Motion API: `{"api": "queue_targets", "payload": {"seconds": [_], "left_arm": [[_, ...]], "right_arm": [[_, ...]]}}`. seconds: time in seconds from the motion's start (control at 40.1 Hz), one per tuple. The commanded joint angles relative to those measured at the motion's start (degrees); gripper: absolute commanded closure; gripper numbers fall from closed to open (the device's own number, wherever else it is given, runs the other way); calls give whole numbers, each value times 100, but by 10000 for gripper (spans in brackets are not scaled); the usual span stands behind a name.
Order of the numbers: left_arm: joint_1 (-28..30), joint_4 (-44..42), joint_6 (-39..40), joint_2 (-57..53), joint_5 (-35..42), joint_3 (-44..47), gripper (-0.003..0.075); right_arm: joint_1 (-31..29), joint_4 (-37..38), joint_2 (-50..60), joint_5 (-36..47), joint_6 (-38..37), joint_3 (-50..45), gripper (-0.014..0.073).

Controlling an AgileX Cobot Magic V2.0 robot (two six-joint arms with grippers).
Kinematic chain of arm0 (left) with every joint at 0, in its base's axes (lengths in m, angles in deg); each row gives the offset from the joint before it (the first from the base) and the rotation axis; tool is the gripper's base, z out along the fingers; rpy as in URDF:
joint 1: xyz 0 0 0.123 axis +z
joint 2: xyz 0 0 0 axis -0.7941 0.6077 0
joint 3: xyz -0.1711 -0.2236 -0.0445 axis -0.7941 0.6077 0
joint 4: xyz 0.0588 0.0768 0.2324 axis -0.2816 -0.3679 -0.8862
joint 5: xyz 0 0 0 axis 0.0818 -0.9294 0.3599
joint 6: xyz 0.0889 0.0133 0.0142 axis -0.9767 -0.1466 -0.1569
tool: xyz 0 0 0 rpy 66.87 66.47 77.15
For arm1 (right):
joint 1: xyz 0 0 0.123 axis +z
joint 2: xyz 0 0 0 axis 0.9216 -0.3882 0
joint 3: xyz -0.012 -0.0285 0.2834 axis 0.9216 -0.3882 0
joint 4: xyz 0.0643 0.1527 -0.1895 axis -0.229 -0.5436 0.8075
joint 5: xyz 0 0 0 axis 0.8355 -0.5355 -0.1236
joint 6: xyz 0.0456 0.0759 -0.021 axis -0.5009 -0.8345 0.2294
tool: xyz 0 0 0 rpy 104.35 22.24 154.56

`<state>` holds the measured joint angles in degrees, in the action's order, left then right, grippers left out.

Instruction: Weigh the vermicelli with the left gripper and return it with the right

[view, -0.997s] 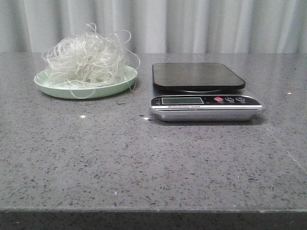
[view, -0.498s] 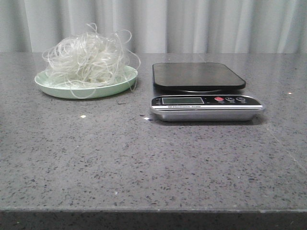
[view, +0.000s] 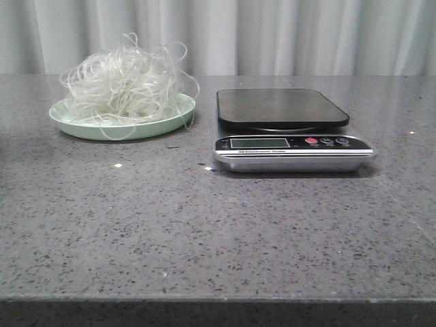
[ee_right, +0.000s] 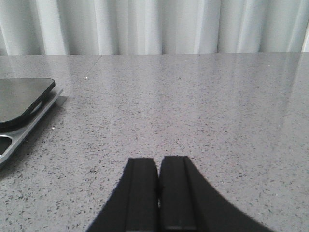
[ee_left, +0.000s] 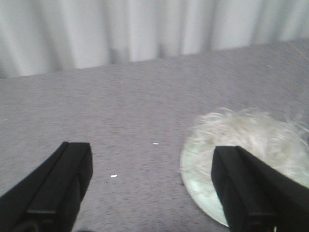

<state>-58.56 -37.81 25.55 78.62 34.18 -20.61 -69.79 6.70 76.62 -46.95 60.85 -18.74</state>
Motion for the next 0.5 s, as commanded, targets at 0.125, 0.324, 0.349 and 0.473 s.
{"api": "queue_targets", "payload": {"seconds": [0.125,0.324,0.349,0.473], "left_arm": [[-408,1135,-1414,993,-551,-1052,151],[-489,1449,-2153,1858,-804,-1708,150],[-489,1535,-2262,1964,-831,-1786,150],[-489,1978,-2869,2389,-1095,-2075,150]], "right_arm": [[-27,0,55,470,19,43,442],[-27,0,55,470,19,43,442],[-27,0,55,470,19,43,442],[-27,0,55,470,19,43,442]]}}
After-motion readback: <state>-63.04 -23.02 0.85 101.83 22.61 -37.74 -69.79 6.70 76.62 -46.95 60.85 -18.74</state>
